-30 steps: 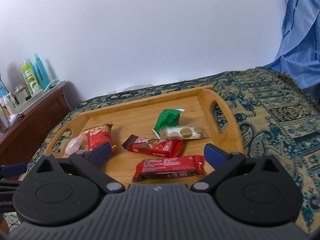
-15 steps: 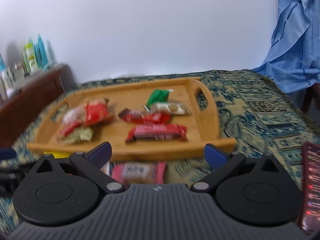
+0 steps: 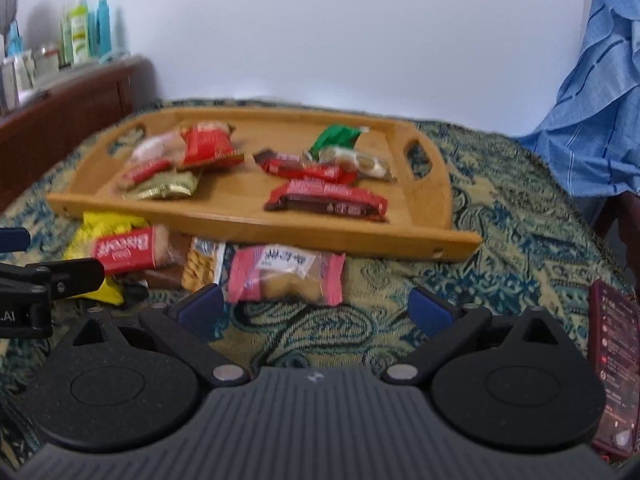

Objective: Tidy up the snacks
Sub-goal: 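Move both tools back toward the remaining snack pile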

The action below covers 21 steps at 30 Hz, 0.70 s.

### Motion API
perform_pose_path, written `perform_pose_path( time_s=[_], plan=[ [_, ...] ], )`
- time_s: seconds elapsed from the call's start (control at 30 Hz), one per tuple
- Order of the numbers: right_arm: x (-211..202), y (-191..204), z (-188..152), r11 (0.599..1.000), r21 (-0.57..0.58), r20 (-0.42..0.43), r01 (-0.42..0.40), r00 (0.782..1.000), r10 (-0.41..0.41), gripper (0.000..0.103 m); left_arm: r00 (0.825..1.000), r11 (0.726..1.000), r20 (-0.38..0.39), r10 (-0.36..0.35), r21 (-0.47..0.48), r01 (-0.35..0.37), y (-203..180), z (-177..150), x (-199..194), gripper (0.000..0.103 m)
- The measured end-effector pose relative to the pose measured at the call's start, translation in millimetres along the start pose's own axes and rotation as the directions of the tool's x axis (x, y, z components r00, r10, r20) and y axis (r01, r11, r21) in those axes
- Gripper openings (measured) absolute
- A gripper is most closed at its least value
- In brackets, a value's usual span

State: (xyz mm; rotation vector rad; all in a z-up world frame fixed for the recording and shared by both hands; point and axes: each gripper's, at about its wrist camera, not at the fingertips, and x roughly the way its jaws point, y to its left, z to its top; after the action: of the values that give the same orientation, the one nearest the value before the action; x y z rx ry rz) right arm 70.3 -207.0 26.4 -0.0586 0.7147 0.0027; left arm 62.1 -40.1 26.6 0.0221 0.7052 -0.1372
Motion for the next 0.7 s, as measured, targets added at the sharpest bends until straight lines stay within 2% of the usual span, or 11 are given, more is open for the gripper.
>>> perform_pose_path(
  time_s=[0.1, 0.53, 0.6, 0.7],
  plan=[
    [10.8, 0.2, -2.5, 1.0, 0.011, -0.054, 0.007, 0.999, -0.007, 0.103, 0.999, 1.0, -0.045, 0.0, -0.028, -0.001, -0.9, -1.6, 12.4, 0.1],
    [17.1, 0.0, -12.2, 0.998, 0.063, 0.015, 0.004, 1.0, -0.005, 0.103, 0.999, 1.0, -0.04, 0.012, -0.022, -0.013, -3.8, -3.9, 20.8, 0.101],
    [17.6, 1.6, -13.4, 0.998, 0.067, 0.028, 0.014, 0.999, -0.016, 0.103, 0.999, 1.0, -0.038, 0.009, -0.019, -0.01, -4.5, -3.8, 19.9, 0.097],
    [18.4, 2.1, -13.3, 0.997, 0.07, 0.032, 0.019, 0.999, -0.021, 0.103, 0.999, 1.0, -0.026, -0.019, 0.001, 0.019, -6.8, -4.1, 15.3, 0.08]
  ],
)
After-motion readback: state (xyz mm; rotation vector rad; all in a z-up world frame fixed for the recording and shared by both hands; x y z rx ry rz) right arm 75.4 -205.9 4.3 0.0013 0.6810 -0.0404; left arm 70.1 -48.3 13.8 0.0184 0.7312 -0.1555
